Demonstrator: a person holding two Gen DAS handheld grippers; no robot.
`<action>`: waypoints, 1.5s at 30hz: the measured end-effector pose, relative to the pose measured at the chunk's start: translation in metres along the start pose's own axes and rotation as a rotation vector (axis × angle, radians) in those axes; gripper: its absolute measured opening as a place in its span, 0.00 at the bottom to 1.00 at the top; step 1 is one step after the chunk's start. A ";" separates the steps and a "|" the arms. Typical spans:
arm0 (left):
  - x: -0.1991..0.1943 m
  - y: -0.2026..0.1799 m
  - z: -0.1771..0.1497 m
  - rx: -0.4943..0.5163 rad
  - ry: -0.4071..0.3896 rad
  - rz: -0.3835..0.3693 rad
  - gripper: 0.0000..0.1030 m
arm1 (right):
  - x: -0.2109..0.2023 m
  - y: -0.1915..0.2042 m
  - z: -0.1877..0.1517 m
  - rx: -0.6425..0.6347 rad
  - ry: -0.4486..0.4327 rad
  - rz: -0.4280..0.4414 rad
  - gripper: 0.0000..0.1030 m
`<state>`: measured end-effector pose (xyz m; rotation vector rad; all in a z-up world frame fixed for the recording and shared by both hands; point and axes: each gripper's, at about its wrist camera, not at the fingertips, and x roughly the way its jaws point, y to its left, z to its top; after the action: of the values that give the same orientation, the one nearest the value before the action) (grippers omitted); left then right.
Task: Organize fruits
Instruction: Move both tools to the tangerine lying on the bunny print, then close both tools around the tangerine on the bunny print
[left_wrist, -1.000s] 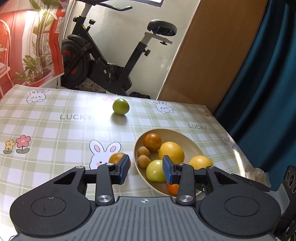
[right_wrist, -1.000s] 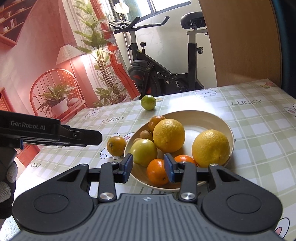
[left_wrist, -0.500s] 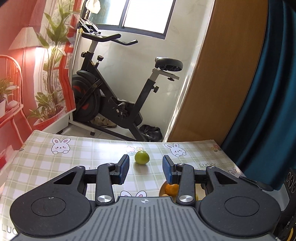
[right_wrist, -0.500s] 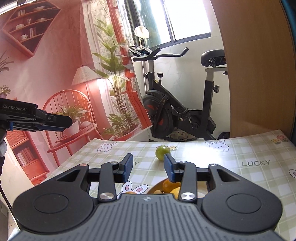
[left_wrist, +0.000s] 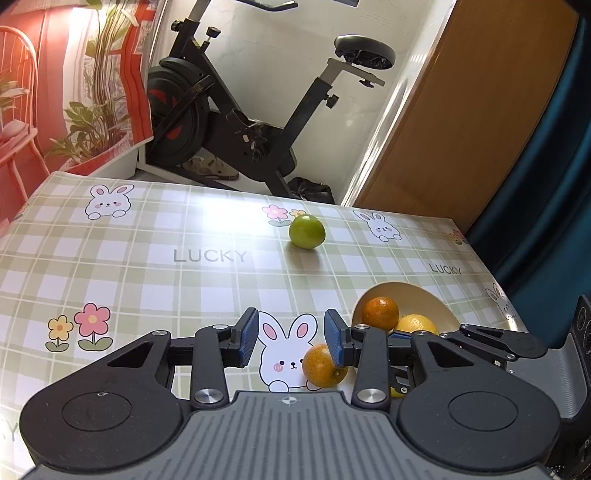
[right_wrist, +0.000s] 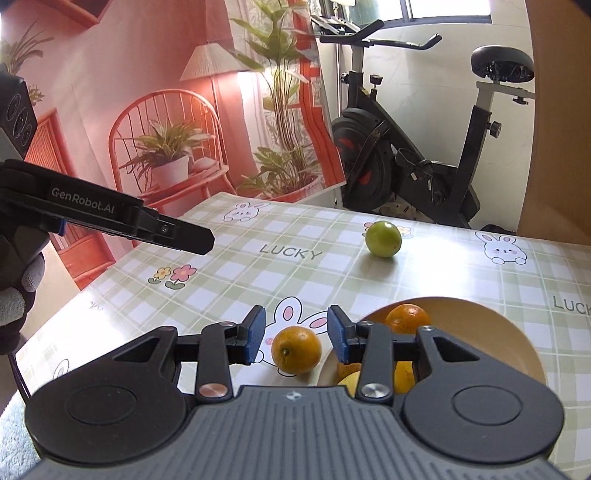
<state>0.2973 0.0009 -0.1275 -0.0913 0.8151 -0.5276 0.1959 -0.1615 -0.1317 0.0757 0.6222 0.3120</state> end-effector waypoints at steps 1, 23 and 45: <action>0.004 0.002 -0.001 -0.008 0.009 -0.005 0.40 | 0.004 0.000 0.000 -0.008 0.018 0.005 0.40; 0.065 0.022 -0.018 -0.084 0.178 -0.147 0.40 | 0.061 0.007 -0.003 -0.110 0.184 -0.006 0.43; 0.087 0.015 -0.021 -0.094 0.204 -0.153 0.40 | 0.081 0.002 -0.008 -0.036 0.171 0.034 0.46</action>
<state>0.3372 -0.0250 -0.2045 -0.1900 1.0375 -0.6494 0.2533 -0.1346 -0.1834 0.0254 0.7849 0.3644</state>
